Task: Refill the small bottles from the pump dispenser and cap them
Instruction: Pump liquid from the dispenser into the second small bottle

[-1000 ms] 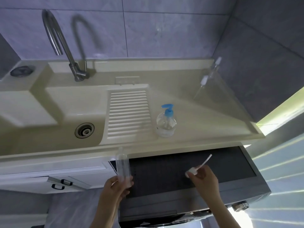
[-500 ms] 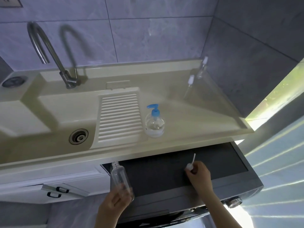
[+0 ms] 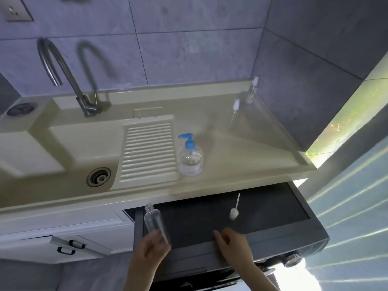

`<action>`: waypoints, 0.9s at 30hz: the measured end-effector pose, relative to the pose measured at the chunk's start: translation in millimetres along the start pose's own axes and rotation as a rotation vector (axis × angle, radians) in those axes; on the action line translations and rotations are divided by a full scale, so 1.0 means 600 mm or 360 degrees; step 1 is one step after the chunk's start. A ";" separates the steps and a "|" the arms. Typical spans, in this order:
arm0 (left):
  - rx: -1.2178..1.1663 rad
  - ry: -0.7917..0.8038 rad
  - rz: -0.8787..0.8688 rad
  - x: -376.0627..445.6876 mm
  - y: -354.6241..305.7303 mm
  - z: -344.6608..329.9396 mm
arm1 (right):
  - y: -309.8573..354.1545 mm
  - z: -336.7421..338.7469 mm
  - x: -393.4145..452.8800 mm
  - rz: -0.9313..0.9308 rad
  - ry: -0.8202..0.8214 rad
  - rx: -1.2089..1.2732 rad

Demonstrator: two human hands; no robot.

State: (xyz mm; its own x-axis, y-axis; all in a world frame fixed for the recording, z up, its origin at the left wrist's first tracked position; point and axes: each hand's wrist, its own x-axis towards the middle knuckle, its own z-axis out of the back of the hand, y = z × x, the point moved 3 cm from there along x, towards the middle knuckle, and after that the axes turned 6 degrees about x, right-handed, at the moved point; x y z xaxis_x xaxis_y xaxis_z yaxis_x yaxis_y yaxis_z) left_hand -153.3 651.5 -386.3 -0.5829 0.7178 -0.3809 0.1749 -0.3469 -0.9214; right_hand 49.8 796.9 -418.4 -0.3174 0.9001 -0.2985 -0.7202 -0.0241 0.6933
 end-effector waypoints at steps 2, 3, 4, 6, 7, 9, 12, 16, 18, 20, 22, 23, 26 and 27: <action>0.0026 -0.0029 -0.0020 -0.003 -0.013 -0.005 | 0.029 -0.009 -0.001 0.0169 0.0081 0.0044; 0.0055 -0.0069 -0.0083 -0.001 -0.015 -0.002 | 0.048 -0.010 0.000 0.0255 0.0108 0.0080; 0.0083 -0.0133 -0.0107 0.002 -0.019 0.004 | 0.071 -0.009 0.001 0.0345 0.0113 0.0115; 0.0152 -0.0271 -0.0117 0.011 -0.032 0.010 | 0.126 0.002 0.009 0.0561 0.0065 0.0213; 0.0227 -0.0306 -0.0147 0.016 -0.041 0.010 | 0.154 0.010 0.016 0.0651 0.0030 0.0260; 0.0315 -0.0365 -0.0223 0.027 -0.063 0.010 | 0.213 0.033 0.035 0.0791 -0.0030 0.0324; 0.0335 -0.0404 -0.0276 0.046 -0.095 0.005 | 0.290 0.074 0.065 0.1013 -0.0228 0.0478; 0.0352 -0.0416 -0.0364 0.077 -0.140 -0.010 | 0.352 0.121 0.135 0.1025 -0.0470 0.0661; 0.0414 -0.0412 -0.0406 0.096 -0.155 -0.018 | 0.368 0.131 0.173 0.0918 -0.0492 0.0624; 0.0457 -0.0415 -0.0457 0.114 -0.161 -0.026 | 0.370 0.127 0.204 0.0718 -0.0459 0.0653; 0.0477 -0.0425 -0.0516 0.131 -0.170 -0.031 | 0.374 0.110 0.224 0.0513 -0.0405 0.0800; 0.0459 -0.0426 -0.0530 0.142 -0.176 -0.035 | 0.377 0.097 0.234 0.0415 -0.0355 0.0866; 0.0381 -0.0450 -0.0514 0.170 -0.187 -0.038 | 0.384 0.055 0.243 0.0176 -0.0236 0.1026; 0.0390 -0.0465 -0.0507 0.178 -0.187 -0.038 | 0.385 0.045 0.244 0.0128 -0.0259 0.1108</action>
State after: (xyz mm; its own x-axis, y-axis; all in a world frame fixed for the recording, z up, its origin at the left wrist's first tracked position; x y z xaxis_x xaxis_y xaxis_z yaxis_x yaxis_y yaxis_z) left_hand -217.2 781.0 -325.2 -0.7810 0.6244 -0.0134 -0.2193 -0.2943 -0.9302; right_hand -146.3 934.9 -284.2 -0.2181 0.9618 -0.1652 -0.1205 0.1414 0.9826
